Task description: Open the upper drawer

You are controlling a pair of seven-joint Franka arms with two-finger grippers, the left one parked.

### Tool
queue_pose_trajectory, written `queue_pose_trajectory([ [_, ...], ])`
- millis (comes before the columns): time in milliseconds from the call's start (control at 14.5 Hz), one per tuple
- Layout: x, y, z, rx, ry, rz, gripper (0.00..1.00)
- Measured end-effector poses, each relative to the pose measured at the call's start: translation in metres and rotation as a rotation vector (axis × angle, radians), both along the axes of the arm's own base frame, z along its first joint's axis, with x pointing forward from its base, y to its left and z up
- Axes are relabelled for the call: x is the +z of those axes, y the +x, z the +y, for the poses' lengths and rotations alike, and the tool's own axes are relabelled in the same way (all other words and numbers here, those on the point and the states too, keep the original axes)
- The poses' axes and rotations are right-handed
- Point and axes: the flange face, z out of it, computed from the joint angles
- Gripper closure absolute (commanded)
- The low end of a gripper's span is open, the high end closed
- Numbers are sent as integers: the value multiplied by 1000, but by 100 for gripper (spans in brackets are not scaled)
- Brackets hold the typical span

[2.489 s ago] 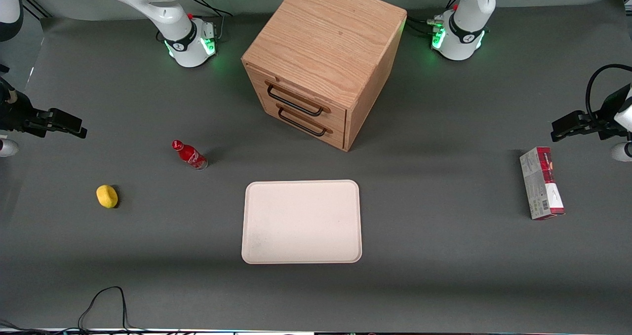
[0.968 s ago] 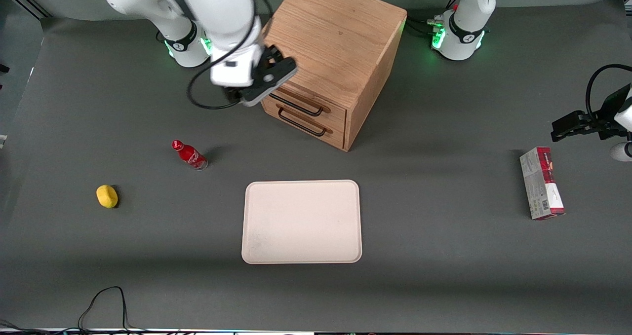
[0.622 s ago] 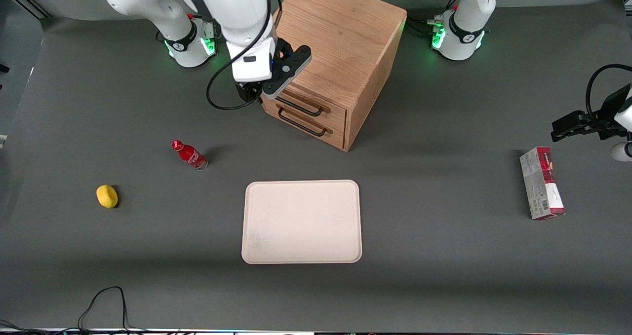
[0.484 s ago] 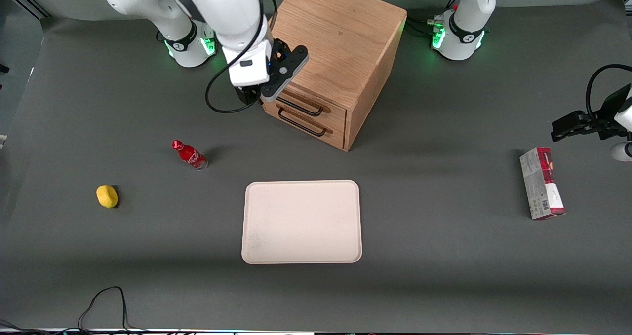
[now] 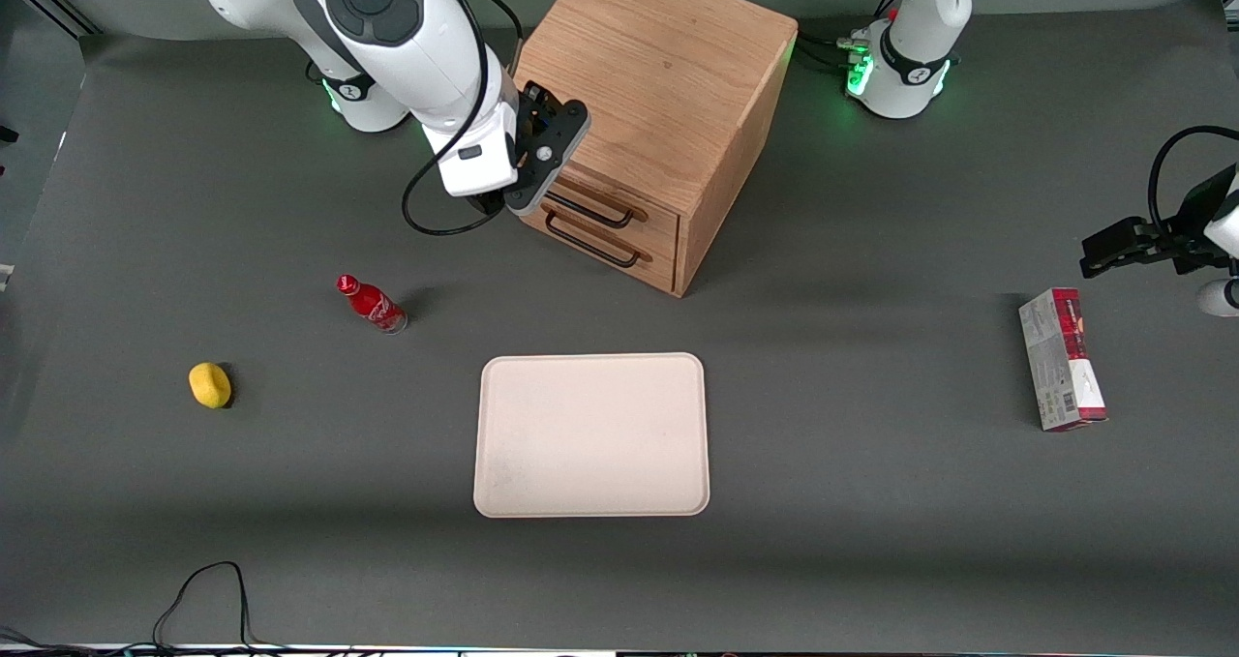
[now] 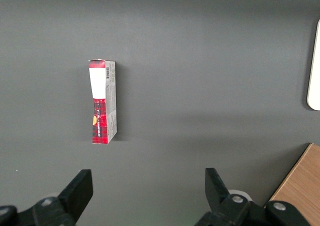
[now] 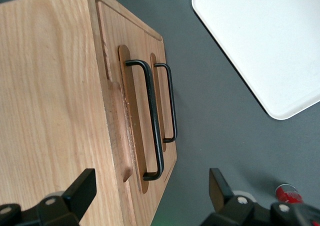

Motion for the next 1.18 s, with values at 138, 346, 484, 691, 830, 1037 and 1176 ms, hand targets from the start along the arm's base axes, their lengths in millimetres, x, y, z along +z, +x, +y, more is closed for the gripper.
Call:
queue_pose_trajectory([
  [138, -20, 3, 2, -7, -4, 2, 0],
  [346, -55, 6, 4, -12, -9, 2, 0],
  [484, -68, 5, 5, -8, -10, 1, 0],
  [691, -82, -1, 12, 3, -1, -15, 0],
  [830, -94, -5, 15, 4, 1, -23, 0],
  [1037, -103, -6, 14, 0, -2, -22, 0],
  [1176, -103, -5, 13, 0, 1, -26, 0],
])
